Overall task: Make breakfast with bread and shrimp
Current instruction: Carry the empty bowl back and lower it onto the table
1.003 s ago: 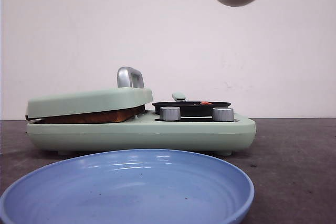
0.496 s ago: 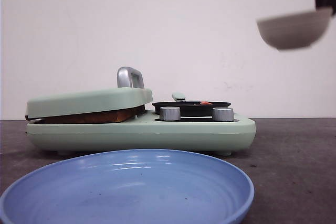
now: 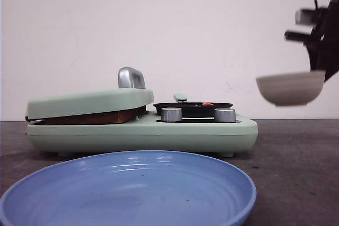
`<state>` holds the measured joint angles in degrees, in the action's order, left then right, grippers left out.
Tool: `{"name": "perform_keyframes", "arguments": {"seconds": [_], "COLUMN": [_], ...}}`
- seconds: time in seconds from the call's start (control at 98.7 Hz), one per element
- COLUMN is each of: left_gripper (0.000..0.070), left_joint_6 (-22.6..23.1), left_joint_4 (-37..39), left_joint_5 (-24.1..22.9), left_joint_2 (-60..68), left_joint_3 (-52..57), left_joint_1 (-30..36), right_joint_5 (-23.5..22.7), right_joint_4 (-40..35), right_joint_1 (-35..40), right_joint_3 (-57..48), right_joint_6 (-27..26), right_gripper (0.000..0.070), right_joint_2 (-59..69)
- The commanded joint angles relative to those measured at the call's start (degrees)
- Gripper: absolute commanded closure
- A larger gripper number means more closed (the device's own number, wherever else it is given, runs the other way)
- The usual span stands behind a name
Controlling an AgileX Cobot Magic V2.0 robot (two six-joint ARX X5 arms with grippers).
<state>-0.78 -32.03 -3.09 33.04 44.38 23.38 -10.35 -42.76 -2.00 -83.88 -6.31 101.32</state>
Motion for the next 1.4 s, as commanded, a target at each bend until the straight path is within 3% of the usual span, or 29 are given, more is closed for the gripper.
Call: {"name": "perform_keyframes", "arguments": {"seconds": [0.0, 0.294, 0.831, 0.881, 0.983, 1.023, 1.256, 1.388], "left_gripper": [0.0271, 0.0271, 0.0271, 0.0271, 0.0271, 0.0271, 0.0271, 0.0271], "left_joint_6": [-0.1, -0.1, -0.1, -0.1, -0.1, -0.1, -0.1, -0.1], "left_joint_4": [0.1, -0.1, -0.1, -0.1, -0.1, 0.0, 0.0, 0.1], "left_joint_5": [0.1, 0.1, 0.1, 0.1, 0.1, 0.1, 0.1, 0.1], "left_joint_2": [0.3, 0.3, 1.3, 1.4, 1.6, 1.6, 1.8, 1.8], "left_joint_3": [0.4, 0.4, 0.4, 0.4, 0.4, 0.4, 0.4, 0.4], "left_joint_1": [0.3, 0.3, 0.3, 0.3, 0.3, 0.3, 0.3, 0.3], "right_joint_5": [-0.2, -1.6, -3.1, -3.1, -3.2, -3.3, -4.1, -8.2], "right_joint_4": [1.6, 4.7, 14.7, 14.7, 15.3, 15.6, 16.3, 16.3], "right_joint_1": [-0.2, -1.9, -2.8, -2.8, -2.8, -2.8, -3.2, -3.5], "right_joint_3": [-1.2, -0.8, 9.7, 10.0, 9.9, 9.9, 9.8, 9.8], "right_joint_6": [-0.8, -1.0, -2.7, -2.7, -2.5, -2.5, -2.5, -3.6], "right_gripper": [0.069, 0.069, 0.0685, 0.0631, 0.0341, 0.0279, 0.0272, 0.0272], "right_joint_2": [2.1, 7.8, 8.1, 8.1, 7.9, 7.6, 4.2, -0.7]}}
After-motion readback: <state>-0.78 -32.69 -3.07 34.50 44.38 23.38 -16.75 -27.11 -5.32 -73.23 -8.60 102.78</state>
